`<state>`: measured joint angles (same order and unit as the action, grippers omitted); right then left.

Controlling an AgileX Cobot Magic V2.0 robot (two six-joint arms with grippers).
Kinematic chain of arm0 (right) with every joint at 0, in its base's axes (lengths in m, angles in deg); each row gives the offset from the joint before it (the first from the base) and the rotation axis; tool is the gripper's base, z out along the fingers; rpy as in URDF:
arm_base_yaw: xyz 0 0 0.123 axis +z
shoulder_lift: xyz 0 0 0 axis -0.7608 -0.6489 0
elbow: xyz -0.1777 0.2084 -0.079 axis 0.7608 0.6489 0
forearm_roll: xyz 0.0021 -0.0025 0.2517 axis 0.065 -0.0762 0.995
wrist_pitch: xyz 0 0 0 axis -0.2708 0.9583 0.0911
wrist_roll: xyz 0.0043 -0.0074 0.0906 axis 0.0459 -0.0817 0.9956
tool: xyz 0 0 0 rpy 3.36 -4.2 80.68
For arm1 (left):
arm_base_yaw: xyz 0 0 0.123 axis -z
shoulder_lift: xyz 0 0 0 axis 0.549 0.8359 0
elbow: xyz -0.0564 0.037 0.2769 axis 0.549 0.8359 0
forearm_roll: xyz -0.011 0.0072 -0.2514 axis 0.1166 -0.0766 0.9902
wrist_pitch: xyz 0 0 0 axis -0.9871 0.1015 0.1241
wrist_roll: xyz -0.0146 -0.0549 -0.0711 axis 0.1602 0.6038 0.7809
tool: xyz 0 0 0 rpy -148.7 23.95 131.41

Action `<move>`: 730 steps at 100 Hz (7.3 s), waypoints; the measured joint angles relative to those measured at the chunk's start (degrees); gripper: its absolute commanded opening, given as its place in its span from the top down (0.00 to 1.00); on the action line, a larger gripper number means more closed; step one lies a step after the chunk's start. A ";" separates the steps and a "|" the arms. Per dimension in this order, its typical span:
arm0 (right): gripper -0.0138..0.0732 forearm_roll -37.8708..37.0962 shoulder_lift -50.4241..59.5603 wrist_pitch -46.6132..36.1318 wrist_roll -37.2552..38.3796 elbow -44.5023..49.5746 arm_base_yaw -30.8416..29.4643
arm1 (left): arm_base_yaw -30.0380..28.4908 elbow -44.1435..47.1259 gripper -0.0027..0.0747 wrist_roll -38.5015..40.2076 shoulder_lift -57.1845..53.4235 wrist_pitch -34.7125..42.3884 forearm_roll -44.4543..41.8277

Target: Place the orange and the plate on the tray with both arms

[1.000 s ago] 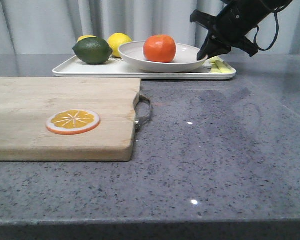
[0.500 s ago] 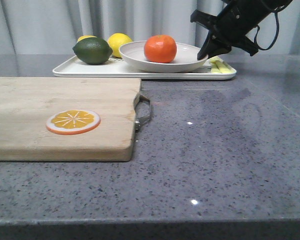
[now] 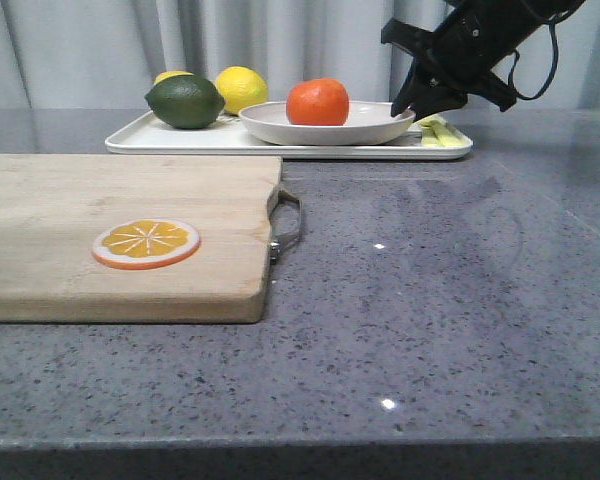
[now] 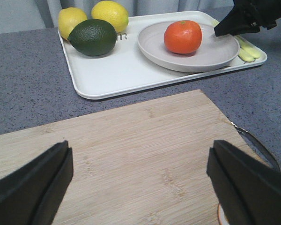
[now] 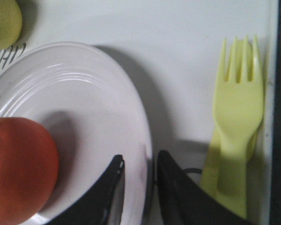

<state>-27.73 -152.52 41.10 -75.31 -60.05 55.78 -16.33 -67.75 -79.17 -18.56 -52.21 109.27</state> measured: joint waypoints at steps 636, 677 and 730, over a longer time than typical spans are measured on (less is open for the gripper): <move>0.96 -7.43 111.96 -19.75 -21.21 91.59 -2.77 | -9.56 33.25 0.99 40.56 -50.21 1.33 -49.17; 0.96 -9.11 111.96 -19.85 -21.21 91.59 -2.77 | -9.56 33.25 0.99 40.69 -50.21 1.33 -49.17; 0.96 -36.79 121.49 -31.60 8.68 106.31 -0.48 | -9.56 33.25 0.99 40.82 -50.21 1.33 -49.17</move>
<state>-64.52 -31.03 9.50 -66.64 46.26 55.30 -25.89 -34.50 -38.35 -68.78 -50.88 60.10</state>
